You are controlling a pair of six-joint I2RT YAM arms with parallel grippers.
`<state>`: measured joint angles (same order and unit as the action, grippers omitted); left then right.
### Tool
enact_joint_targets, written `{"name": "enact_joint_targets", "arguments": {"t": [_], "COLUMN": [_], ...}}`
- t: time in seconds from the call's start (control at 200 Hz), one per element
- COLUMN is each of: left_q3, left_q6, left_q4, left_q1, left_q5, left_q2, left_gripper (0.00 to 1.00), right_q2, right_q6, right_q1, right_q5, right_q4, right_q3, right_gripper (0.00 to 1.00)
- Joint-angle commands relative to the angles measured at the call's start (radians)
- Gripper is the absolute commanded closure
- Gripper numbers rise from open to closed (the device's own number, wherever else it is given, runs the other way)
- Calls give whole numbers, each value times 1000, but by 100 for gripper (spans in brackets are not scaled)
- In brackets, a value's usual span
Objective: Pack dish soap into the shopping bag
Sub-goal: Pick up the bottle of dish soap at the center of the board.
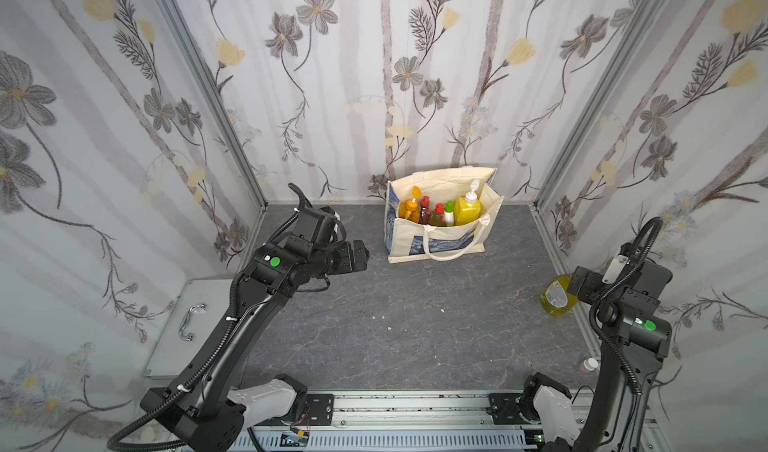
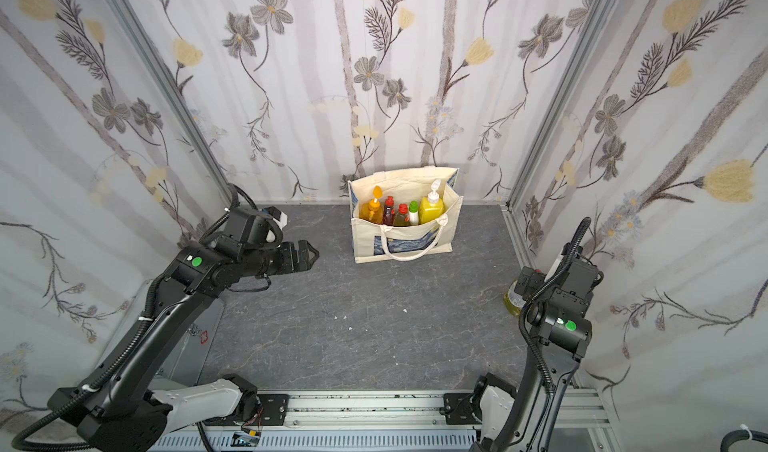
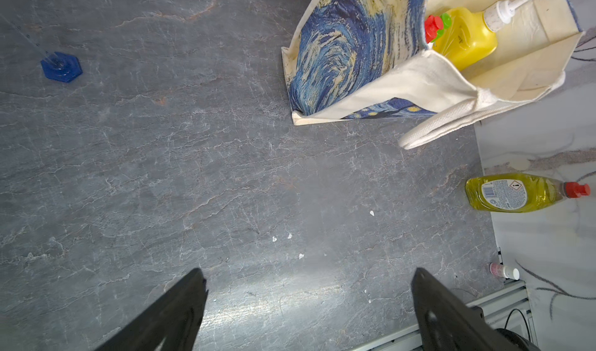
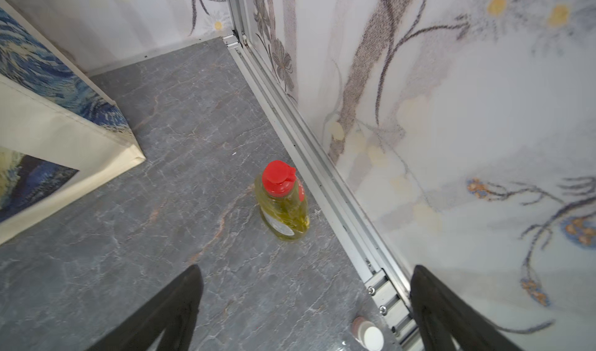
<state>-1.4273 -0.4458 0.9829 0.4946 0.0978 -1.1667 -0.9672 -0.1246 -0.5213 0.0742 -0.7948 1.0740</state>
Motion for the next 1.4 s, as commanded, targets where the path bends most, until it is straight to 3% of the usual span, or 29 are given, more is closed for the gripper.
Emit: {"name": "enact_joint_targets", "arguments": {"t": [0.0, 0.185, 0.46, 0.754, 1.124, 1.394], "left_q3": [46, 85, 66, 40, -103, -128], "left_q6": [29, 43, 92, 156, 215, 224], "left_q4": [-26, -18, -9, -32, -49, -42], "left_q1": [-4, -5, -1, 45, 62, 60], "left_q5": [11, 2, -13, -60, -94, -96], "left_q2": [44, 80, 100, 93, -53, -89], "left_gripper": [0, 0, 0, 0, 0, 0], "right_q2": [-36, -160, -231, -253, -273, -310], "right_q6": [-202, -257, -271, -287, -303, -315], "right_q1": [-41, -80, -121, -138, -146, -158], "right_q5": [-96, -264, -314, -445, -444, -481], "right_q4": [113, 75, 21, -3, 73, 193], "right_q3": [15, 59, 51, 34, -55, -98], "right_gripper": [3, 0, 0, 13, 17, 22]}}
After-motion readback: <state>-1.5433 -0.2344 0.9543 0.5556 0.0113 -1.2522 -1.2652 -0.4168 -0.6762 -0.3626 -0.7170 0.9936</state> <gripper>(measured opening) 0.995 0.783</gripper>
